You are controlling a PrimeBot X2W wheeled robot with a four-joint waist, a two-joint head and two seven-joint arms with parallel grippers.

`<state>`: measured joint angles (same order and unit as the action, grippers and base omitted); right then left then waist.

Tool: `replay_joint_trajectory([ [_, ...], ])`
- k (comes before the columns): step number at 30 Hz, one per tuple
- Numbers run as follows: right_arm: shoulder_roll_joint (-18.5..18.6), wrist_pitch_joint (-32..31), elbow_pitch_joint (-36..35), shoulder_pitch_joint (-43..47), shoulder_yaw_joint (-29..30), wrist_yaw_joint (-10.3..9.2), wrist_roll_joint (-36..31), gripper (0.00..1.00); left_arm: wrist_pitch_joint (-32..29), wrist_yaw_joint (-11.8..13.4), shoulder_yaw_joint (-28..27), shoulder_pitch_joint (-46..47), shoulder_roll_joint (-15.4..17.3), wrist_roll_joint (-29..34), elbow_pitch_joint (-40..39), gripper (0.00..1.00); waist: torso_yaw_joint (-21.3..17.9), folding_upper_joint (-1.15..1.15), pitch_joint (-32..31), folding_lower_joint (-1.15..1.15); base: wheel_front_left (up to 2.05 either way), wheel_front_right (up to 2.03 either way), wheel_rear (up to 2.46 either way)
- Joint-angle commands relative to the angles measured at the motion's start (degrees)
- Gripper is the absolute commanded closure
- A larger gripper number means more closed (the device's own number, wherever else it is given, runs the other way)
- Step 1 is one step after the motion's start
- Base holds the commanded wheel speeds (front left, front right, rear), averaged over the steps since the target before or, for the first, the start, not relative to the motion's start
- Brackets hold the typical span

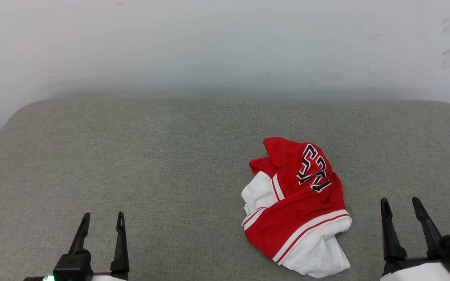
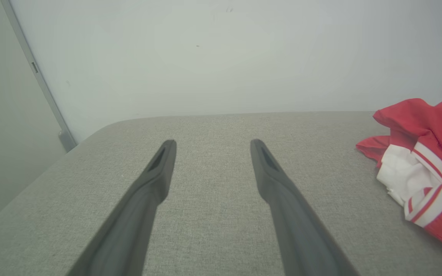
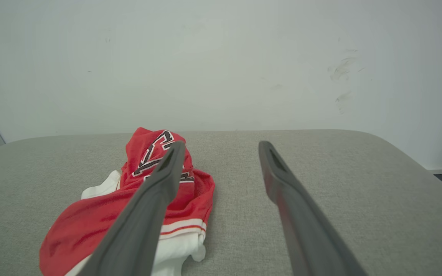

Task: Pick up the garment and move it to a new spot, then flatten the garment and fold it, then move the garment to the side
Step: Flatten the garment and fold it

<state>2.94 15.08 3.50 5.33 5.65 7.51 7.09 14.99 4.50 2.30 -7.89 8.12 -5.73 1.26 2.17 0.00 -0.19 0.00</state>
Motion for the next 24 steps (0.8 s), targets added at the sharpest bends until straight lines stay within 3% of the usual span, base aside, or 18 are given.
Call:
replay_joint_trajectory([
  [1, -0.11, 0.14, -0.09, 0.58, -0.06, -0.04, 0.15, 0.0, 0.29, -0.48, -0.52, 0.48, -0.49, 0.55, 0.15, 0.0, 0.07, 0.0, -0.06, 0.0, 0.0, 0.0, 0.0],
  [16, -0.12, 0.14, -0.27, -0.01, -0.3, -0.04, 0.25, 0.0, 0.29, -4.05, -2.46, 1.99, -1.79, 3.14, 0.82, 0.0, -0.1, 0.0, 0.25, 0.0, 0.0, 0.0, 0.0],
  [24, -0.12, 0.14, -0.98, -1.62, -0.25, -0.04, -0.31, 0.0, 0.25, -9.54, -0.45, 12.93, 1.34, 3.25, -0.11, 0.0, -0.46, 0.0, 2.5, 0.0, 0.0, 0.0, 0.0],
])
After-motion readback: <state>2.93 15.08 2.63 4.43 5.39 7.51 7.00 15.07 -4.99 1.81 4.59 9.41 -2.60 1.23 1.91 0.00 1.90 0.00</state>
